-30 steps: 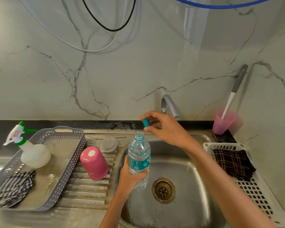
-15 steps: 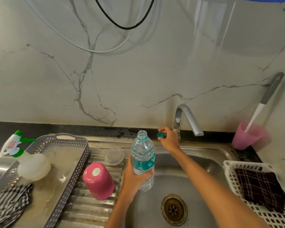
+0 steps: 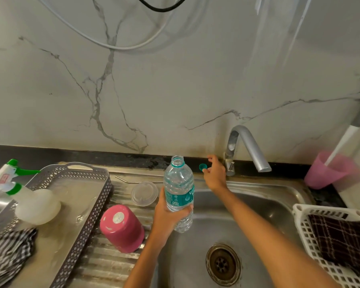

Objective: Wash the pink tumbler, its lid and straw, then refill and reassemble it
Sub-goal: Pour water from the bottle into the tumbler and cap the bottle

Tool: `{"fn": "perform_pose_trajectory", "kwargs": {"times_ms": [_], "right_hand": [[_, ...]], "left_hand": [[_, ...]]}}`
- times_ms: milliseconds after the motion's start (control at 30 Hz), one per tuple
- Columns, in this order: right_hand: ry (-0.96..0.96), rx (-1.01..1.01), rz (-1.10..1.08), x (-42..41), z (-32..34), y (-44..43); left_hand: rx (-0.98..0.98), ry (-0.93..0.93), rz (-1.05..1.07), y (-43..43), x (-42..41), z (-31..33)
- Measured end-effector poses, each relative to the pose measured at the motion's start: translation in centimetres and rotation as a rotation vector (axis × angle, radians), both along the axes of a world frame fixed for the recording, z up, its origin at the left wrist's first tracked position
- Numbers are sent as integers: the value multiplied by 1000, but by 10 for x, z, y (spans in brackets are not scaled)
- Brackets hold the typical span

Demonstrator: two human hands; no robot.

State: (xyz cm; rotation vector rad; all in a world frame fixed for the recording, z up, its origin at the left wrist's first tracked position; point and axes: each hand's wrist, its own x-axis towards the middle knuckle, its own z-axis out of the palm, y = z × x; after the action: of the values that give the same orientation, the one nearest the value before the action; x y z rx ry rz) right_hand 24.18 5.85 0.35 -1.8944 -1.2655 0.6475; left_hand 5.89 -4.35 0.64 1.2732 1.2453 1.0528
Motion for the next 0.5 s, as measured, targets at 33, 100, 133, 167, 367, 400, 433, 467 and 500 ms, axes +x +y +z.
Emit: {"fn": "perform_pose_trajectory", "kwargs": {"times_ms": [33, 100, 133, 167, 367, 400, 433, 467, 500], "right_hand": [[40, 20, 19, 1, 6, -8], [209, 49, 144, 3, 24, -34], [327, 41, 250, 3, 34, -52], [441, 15, 370, 2, 46, -71], [511, -168, 655, -17, 85, -153], [475, -122, 607, -22, 85, -158], [443, -62, 560, -26, 86, -162], [427, -4, 520, -30, 86, -167], [417, 44, 486, -34, 87, -171]], "left_hand": [[0, 1, 4, -2, 0, 1], [1, -2, -7, -9, 0, 3], [4, -4, -22, -13, -1, 5], [5, 0, -39, -16, -1, 6], [41, 33, -107, -41, 3, 24], [52, 23, -112, -47, 5, 29], [66, 23, -127, -53, 8, 34], [80, 32, -144, -58, 10, 39], [88, 49, -167, -62, 10, 40]]}}
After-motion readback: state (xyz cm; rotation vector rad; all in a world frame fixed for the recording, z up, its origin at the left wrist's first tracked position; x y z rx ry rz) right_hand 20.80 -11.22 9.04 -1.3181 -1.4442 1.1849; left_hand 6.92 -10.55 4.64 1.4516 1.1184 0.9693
